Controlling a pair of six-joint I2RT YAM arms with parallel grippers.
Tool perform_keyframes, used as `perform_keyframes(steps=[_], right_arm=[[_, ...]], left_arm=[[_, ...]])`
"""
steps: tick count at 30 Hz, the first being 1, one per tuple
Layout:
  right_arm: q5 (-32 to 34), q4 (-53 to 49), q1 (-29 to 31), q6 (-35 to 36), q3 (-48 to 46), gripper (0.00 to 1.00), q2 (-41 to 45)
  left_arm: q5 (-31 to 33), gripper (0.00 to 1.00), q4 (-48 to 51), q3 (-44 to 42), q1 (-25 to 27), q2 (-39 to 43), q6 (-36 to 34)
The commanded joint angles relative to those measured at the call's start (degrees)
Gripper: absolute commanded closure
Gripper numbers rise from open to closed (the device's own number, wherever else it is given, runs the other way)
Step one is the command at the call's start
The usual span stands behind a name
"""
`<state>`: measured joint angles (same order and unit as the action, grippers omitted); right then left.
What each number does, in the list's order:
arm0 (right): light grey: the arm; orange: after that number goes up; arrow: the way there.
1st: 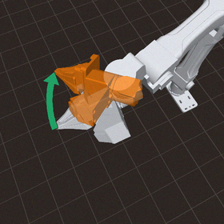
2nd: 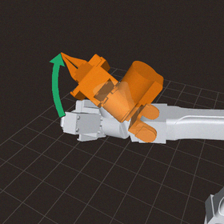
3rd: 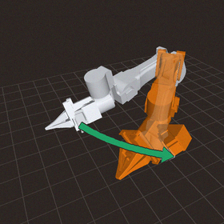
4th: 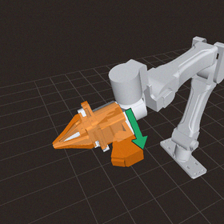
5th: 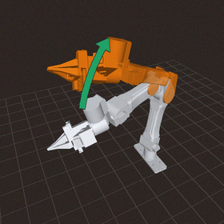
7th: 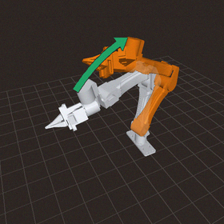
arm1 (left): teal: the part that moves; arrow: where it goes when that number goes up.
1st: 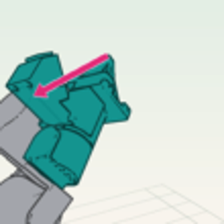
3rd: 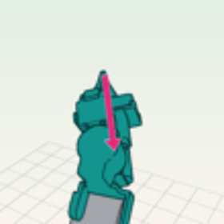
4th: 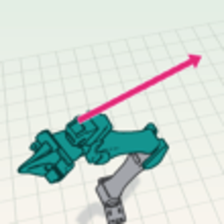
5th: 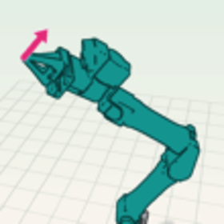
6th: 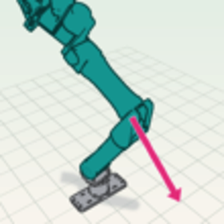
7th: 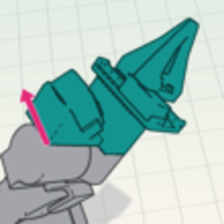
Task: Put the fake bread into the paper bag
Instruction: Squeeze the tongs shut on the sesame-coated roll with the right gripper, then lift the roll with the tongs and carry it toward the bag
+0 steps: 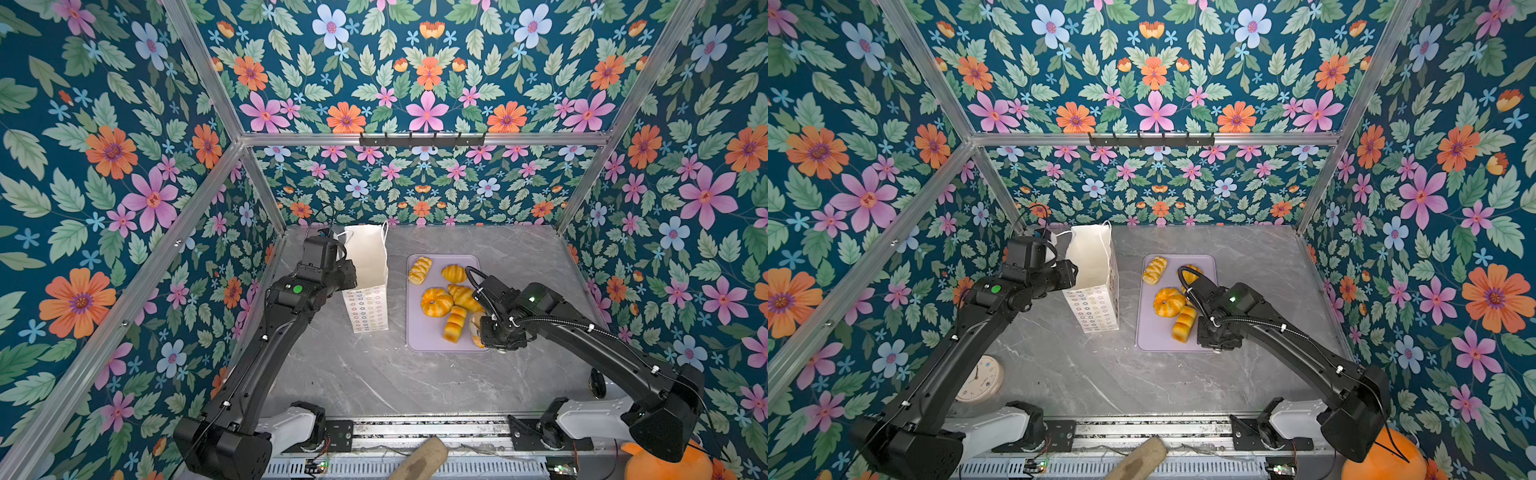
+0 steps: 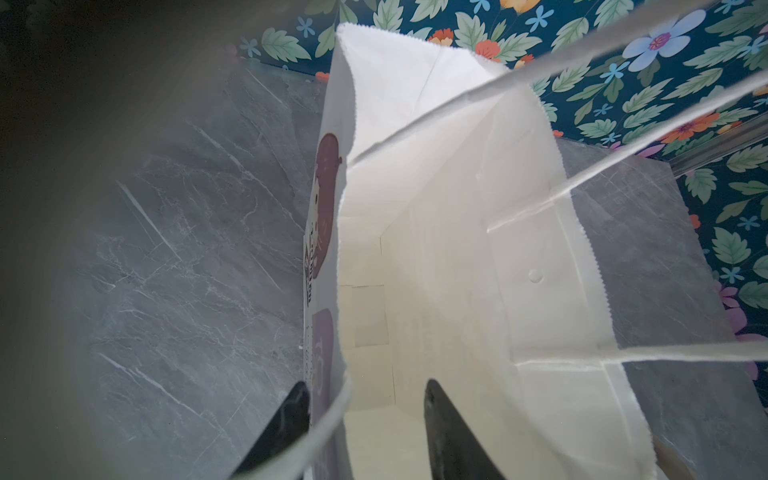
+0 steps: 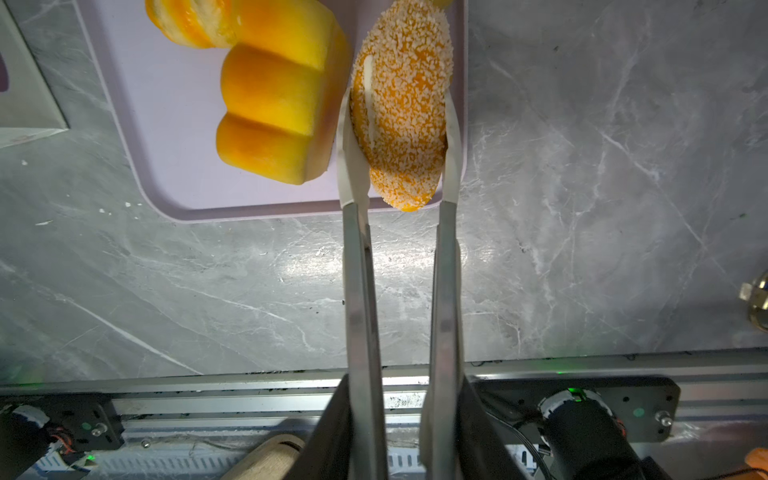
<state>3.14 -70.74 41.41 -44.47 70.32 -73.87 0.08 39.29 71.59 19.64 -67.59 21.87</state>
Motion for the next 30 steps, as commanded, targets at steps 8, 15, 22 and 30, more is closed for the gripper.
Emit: perform_keyframes(steps=[8, 15, 22, 30], right_arm=[[2.1, -6.1, 0.0, 6.6, 8.3, 0.73, 4.6], [1.4, -6.1, 0.0, 12.0, 16.7, 0.73, 6.1], [-2.6, -3.1, 0.0, 16.9, 26.1, 0.73, 3.7], [-8.6, 0.6, -0.1, 20.0, 36.4, 0.73, -0.9]], left_arm=[[0.0, 0.53, -0.3, -0.1, 0.0, 0.1, -0.3], [1.3, 0.57, 0.7, 0.4, 0.0, -0.2, -0.1], [1.5, 0.57, 1.1, 1.1, 0.1, -0.3, -0.1], [3.4, 0.56, 3.4, 3.1, 0.1, -0.8, 0.6]])
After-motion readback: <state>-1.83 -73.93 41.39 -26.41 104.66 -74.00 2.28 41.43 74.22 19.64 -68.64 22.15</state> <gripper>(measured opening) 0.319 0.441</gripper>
